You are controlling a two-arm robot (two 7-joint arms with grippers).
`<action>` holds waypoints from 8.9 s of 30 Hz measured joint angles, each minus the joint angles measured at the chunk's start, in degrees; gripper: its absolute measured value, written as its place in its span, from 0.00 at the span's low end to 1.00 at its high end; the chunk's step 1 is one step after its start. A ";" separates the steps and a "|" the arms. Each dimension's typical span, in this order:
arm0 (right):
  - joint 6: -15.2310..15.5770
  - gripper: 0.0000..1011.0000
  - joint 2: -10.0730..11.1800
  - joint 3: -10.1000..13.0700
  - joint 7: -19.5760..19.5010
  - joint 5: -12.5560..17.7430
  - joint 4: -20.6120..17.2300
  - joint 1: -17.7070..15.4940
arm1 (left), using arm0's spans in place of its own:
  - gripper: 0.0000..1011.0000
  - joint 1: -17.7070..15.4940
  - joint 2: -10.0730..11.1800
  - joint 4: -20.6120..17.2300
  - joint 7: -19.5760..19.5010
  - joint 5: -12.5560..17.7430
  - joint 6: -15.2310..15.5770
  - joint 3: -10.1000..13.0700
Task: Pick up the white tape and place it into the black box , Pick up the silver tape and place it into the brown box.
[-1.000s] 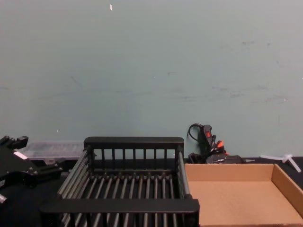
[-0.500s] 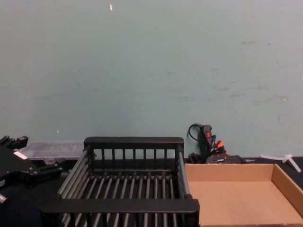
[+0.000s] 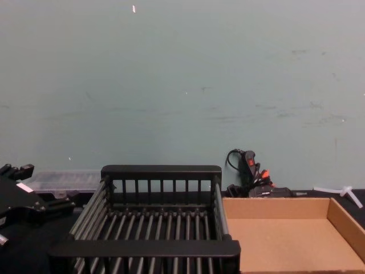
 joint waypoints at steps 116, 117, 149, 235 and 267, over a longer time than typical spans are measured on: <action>-21.80 0.84 -15.33 1.38 -1.57 -17.04 29.28 21.54 | 0.99 0.00 0.00 0.00 0.00 0.00 0.00 0.00; -21.80 0.89 -15.33 1.38 -1.57 -17.03 29.28 21.54 | 0.99 0.00 0.00 0.00 0.00 0.00 0.00 0.00; -10.48 0.99 -11.28 7.42 4.18 -12.88 9.10 10.00 | 0.99 0.00 0.00 0.00 0.00 0.00 0.00 0.00; -5.93 0.99 -8.33 -7.21 9.19 -9.58 2.73 2.30 | 0.99 0.00 0.00 0.00 0.00 0.00 0.00 0.00; -6.54 0.99 -10.07 -7.34 8.58 -8.93 5.90 2.71 | 0.99 0.00 0.00 0.00 0.00 0.00 0.00 0.00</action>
